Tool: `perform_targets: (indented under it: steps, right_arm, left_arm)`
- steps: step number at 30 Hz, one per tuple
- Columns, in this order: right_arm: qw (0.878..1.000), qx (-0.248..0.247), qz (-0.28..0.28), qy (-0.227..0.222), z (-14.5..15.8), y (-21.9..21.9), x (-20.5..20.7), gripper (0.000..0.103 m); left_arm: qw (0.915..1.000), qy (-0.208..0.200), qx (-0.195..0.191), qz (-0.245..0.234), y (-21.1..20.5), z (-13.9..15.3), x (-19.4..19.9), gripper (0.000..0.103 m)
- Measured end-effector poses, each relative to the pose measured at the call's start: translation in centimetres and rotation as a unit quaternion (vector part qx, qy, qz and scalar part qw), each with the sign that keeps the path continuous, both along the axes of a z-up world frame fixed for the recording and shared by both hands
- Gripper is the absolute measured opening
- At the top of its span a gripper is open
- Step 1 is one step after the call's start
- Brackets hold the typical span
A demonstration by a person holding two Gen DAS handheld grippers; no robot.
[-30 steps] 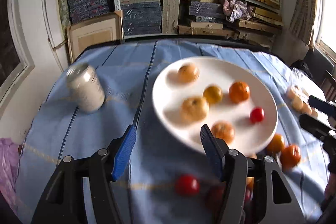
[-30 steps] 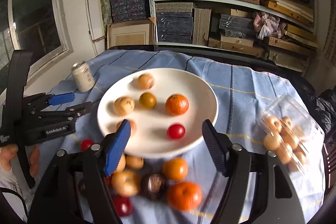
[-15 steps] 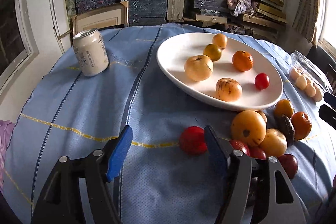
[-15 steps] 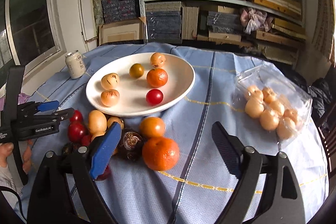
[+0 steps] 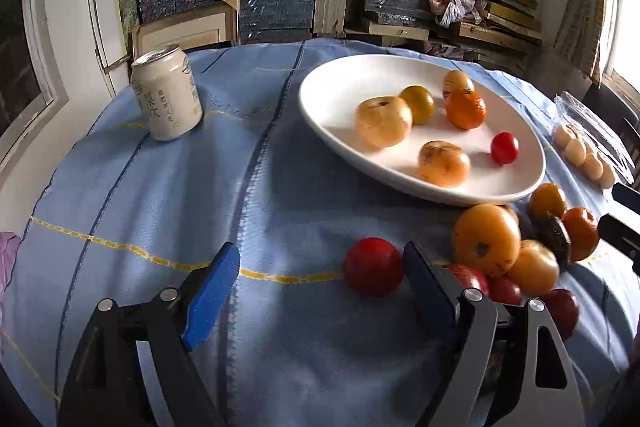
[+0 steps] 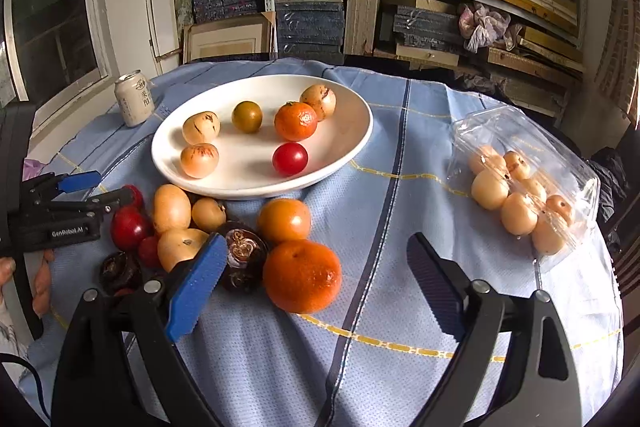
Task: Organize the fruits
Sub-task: 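Move the left tool to a red tomato and close on it while the right tool approaches a large mandarin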
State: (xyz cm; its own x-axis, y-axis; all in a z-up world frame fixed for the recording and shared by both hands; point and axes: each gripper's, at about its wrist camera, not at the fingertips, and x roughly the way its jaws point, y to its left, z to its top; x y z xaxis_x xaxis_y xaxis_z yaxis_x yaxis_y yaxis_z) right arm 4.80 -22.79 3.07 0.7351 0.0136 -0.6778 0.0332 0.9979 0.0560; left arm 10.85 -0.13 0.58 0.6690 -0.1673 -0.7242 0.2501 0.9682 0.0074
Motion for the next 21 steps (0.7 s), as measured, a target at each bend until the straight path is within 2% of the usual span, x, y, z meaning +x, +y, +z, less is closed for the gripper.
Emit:
perform_targets:
  steps: [3, 4, 5, 8, 12, 17, 21]
  right_arm:
    - [1.000, 0.003, -0.003, -0.003, 0.31, -0.26, 0.01, 0.089]
    - [1.000, 0.004, -0.004, -0.004, 0.38, -0.38, -0.04, 0.089]
    - [1.000, 0.004, -0.006, -0.005, 0.44, -0.45, -0.08, 0.089]
    - [1.000, 0.008, -0.010, -0.005, 0.55, -0.83, -0.20, 0.089]
    - [1.000, 0.009, -0.009, -0.003, 0.47, -0.78, -0.15, 0.089]
    - [1.000, 0.002, -0.003, -0.003, 0.45, -0.44, -0.08, 0.089]
    - [1.000, 0.002, -0.002, 0.000, 0.24, -0.18, -0.11, 0.089]
  left_arm:
    - [0.9999, 0.012, 0.007, -0.004, 0.16, -0.26, -0.10, 0.075]
    - [0.9998, 0.016, 0.004, -0.011, 0.04, -0.30, -0.13, 0.066]
    - [0.9996, 0.020, 0.003, -0.020, -0.13, -0.37, -0.19, 0.061]
    - [0.9992, 0.018, 0.012, -0.034, -0.80, -0.63, -0.59, 0.056]
    - [0.9991, 0.024, -0.010, -0.033, -0.59, -0.78, -0.39, 0.054]
    - [0.9984, 0.035, -0.024, -0.038, -0.39, -0.97, -0.01, 0.037]
    - [0.9985, 0.033, -0.023, -0.037, -0.66, -0.95, 0.17, 0.035]
